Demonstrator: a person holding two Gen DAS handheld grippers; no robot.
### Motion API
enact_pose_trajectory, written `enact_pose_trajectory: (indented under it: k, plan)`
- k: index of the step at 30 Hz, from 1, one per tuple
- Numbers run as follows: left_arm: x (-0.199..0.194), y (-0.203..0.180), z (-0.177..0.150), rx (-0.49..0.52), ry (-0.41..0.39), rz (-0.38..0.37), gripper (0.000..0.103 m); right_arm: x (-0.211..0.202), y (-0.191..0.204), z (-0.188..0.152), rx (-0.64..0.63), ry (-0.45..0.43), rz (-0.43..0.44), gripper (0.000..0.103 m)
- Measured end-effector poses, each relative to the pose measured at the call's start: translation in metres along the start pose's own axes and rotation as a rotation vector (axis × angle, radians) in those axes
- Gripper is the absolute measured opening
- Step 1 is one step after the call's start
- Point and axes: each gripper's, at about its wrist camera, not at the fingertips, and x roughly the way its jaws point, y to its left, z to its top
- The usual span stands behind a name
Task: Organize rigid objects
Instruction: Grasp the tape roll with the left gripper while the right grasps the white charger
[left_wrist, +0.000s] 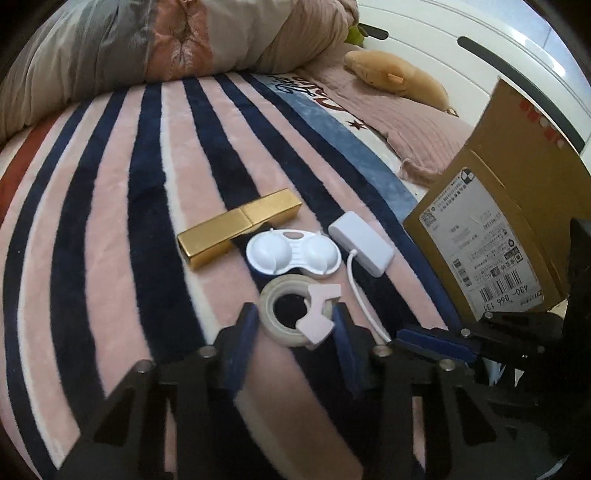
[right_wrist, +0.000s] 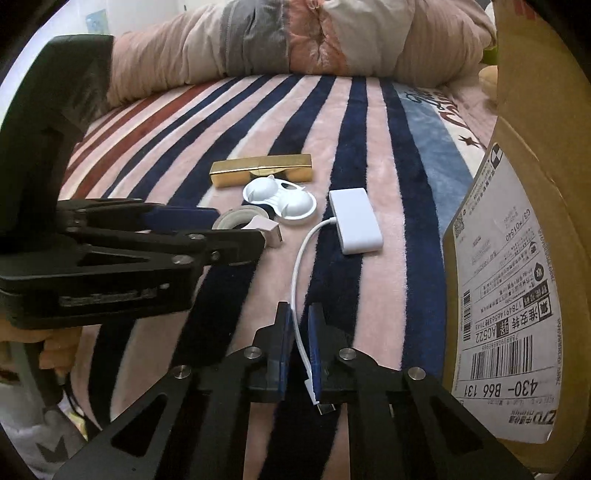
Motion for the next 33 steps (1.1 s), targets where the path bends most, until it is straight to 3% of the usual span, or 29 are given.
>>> enact_pose_trajectory:
  k: [6, 12, 15, 16, 18, 19, 20, 23, 28, 30, 31, 33]
  plan:
    - [-0.027, 0.012, -0.010, -0.007, -0.013, 0.030, 0.038, -0.010, 0.015, -0.002, -0.042, -0.002, 0.130, 0.005]
    - [-0.066, 0.044, -0.032, -0.049, -0.034, 0.137, 0.038, -0.018, 0.047, -0.006, -0.110, -0.004, 0.271, 0.005]
    - [-0.077, 0.056, -0.041, -0.074, -0.038, 0.172, 0.038, -0.021, 0.053, -0.007, -0.111, -0.039, 0.213, 0.005]
    - [-0.078, 0.059, -0.044, -0.081, -0.038, 0.179, 0.038, -0.022, 0.050, -0.005, -0.094, -0.055, 0.182, 0.009]
    - [-0.078, 0.063, -0.048, -0.093, -0.034, 0.185, 0.038, -0.023, 0.036, 0.001, -0.041, -0.086, 0.120, 0.029]
    - [-0.077, 0.065, -0.051, -0.101, -0.028, 0.181, 0.038, -0.024, 0.029, 0.005, -0.018, -0.107, 0.073, 0.047]
    - [-0.076, 0.066, -0.052, -0.106, -0.025, 0.178, 0.040, -0.023, 0.021, 0.009, -0.005, -0.139, 0.012, 0.052]
    - [-0.073, 0.068, -0.057, -0.112, -0.019, 0.179, 0.043, -0.005, 0.003, 0.024, -0.001, -0.152, -0.120, 0.052]
    - [-0.071, 0.067, -0.058, -0.115, -0.027, 0.174, 0.045, 0.029, -0.008, 0.038, -0.017, -0.097, -0.151, 0.052]
    - [-0.070, 0.068, -0.059, -0.111, -0.029, 0.178, 0.045, 0.034, -0.014, 0.039, 0.012, -0.084, -0.102, 0.038]
    - [-0.070, 0.067, -0.058, -0.109, -0.029, 0.179, 0.045, 0.034, -0.018, 0.038, 0.034, -0.075, -0.092, 0.024]
    - [-0.070, 0.066, -0.058, -0.107, -0.031, 0.181, 0.045, 0.031, -0.012, 0.038, 0.036, -0.061, -0.071, 0.025]
